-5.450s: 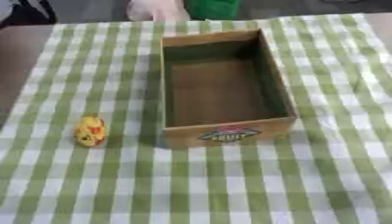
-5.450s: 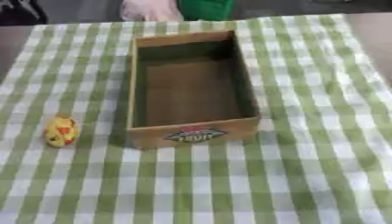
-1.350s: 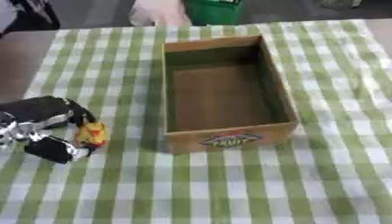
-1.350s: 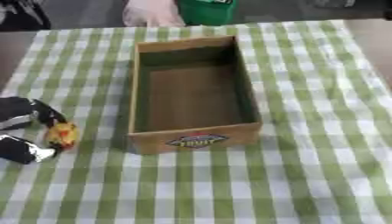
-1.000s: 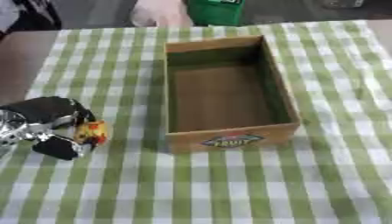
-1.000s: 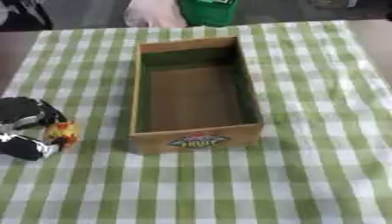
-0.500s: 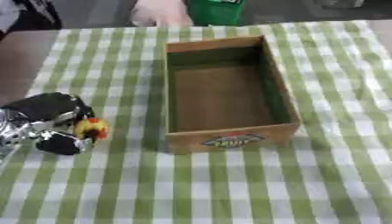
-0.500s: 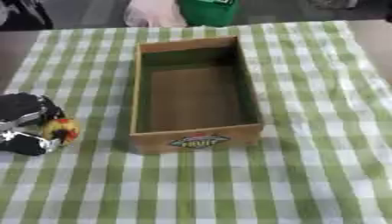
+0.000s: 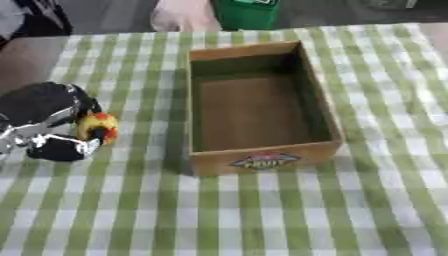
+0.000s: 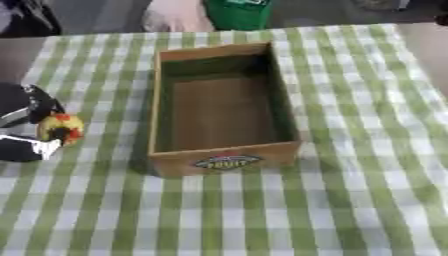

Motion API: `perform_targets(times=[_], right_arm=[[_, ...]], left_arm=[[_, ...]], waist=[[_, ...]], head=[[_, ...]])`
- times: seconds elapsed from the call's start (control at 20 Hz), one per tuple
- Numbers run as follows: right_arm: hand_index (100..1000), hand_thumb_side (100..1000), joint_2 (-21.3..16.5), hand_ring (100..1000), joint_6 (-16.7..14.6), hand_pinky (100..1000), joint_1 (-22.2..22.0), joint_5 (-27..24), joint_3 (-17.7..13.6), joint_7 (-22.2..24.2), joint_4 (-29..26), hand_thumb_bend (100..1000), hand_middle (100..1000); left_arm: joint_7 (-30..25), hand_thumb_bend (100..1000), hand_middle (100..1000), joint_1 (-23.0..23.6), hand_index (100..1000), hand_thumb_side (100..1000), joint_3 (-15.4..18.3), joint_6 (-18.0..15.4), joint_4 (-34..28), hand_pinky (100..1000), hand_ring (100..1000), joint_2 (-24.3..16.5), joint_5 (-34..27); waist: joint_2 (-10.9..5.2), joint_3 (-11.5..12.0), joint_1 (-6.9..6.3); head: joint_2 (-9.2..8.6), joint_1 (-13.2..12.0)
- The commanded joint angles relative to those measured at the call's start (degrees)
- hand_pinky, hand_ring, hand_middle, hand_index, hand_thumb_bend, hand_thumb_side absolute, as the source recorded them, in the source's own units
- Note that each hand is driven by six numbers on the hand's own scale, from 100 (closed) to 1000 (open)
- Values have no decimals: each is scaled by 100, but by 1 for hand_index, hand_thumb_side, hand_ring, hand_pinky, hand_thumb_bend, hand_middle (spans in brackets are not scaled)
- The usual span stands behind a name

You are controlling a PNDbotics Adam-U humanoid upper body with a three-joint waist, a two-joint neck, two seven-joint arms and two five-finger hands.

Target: Pick up objects on the table and place them in the box.

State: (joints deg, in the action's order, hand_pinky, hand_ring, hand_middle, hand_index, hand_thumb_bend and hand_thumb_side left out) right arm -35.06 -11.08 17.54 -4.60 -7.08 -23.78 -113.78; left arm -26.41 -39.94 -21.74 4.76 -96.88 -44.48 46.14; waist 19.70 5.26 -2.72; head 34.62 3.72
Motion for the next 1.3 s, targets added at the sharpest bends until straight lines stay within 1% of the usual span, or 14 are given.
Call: perform_targets(times=[0.05,0.1,0.15,0.2,0.3,0.45,0.5,0.6,0.65,0.7,0.95,1.1,1.3], right_arm=[[783,603,-141,650,-7,629,19,-29,-66,-26,-81,100,636],[783,603,-141,650,-7,629,19,-30,-66,-26,-81,100,636],[782,602,-138,651,-18,629,51,-49,-44,-14,-81,100,638],[782,602,-135,651,-20,629,109,-92,-1,17,-81,100,638],[782,602,-165,652,-30,629,204,-174,37,69,-81,100,639],[782,601,-194,653,-51,629,288,-259,49,115,-81,100,640],[782,612,-198,653,-54,630,311,-280,55,131,-81,100,641],[782,600,-206,654,-63,630,376,-321,77,167,-81,100,641],[781,604,-212,654,-70,630,415,-341,88,184,-81,100,642],[781,599,-220,654,-76,630,449,-360,97,200,-81,100,642],[781,600,-234,656,-108,630,657,-473,145,280,-81,100,643],[781,599,-243,656,-128,631,749,-537,164,323,-81,100,644],[781,600,-238,656,-138,631,786,-572,165,352,-81,100,643]], left_arm=[[49,100,444,-106,703,434,146,20,-189,355,514,-185,59],[49,100,444,-111,702,427,150,22,-202,354,513,-180,63],[78,100,432,-162,691,401,190,-4,-257,343,498,-130,55],[134,100,431,-254,690,400,277,-52,-351,343,497,-38,45],[285,100,435,-500,690,385,477,-82,-573,346,498,209,137],[541,100,432,-918,688,381,528,-83,-506,345,495,626,377],[622,100,432,-1059,688,381,514,-108,-404,345,496,767,462],[762,100,433,-1335,688,381,461,-205,-165,346,497,1044,632],[797,100,434,-1472,688,434,419,-261,-35,346,497,1180,715],[820,100,434,-1614,688,382,386,-311,104,346,496,1322,802],[894,100,436,-2293,691,380,343,-463,830,352,499,2050,1250],[890,100,436,-2438,692,376,348,-585,1274,353,497,2495,1502],[1031,100,443,-2519,698,376,372,-845,1824,354,492,3044,1582]], waist=[[-141,11,1],[-143,10,1],[-180,-25,14],[-218,-102,11],[-247,-193,-12],[-262,-262,-21],[-262,-275,-22],[-260,-328,-24],[-257,-361,-28],[-252,-381,-32],[-214,-449,-42],[-211,-475,-42],[-202,-531,-36]], head=[[-66,18],[-65,17],[-47,-56],[-26,-134],[-22,-212],[-19,-283],[-17,-297],[-7,-344],[-7,-370],[-10,-385],[-47,-458],[-76,-475],[-120,-462]])
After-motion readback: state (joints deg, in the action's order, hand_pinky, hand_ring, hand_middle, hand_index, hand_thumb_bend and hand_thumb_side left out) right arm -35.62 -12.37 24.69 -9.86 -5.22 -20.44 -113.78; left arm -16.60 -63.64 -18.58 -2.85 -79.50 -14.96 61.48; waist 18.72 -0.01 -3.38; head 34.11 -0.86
